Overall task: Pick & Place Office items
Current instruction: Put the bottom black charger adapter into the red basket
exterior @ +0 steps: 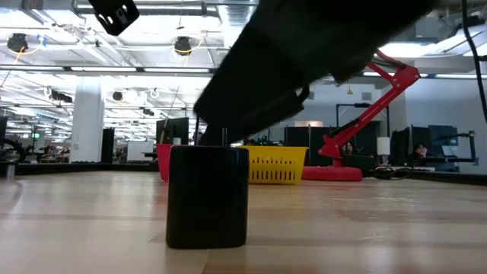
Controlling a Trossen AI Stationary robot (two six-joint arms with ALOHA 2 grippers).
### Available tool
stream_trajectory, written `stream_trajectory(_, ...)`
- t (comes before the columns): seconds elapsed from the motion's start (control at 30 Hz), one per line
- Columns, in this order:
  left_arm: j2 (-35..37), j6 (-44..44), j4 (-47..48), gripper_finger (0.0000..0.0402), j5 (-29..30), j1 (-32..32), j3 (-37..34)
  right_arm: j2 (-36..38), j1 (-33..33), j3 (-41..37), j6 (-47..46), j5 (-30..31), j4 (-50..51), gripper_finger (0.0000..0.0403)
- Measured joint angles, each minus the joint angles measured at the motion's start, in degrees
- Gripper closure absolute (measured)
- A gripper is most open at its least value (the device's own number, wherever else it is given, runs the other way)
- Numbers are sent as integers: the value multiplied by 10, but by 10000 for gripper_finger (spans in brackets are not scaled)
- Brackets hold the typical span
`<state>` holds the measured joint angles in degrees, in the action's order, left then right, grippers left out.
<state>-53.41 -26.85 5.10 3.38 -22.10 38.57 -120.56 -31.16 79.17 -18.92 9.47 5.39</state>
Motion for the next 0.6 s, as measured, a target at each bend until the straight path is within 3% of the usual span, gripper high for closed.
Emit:
stream_trajectory(0.37,0,0,0,192,0,-6,0,-18,0,0,-4,5,6,105)
stream_trajectory(0.6,0,0,0,192,10,-6,0,-17,0,0,-1,-2,8,182)
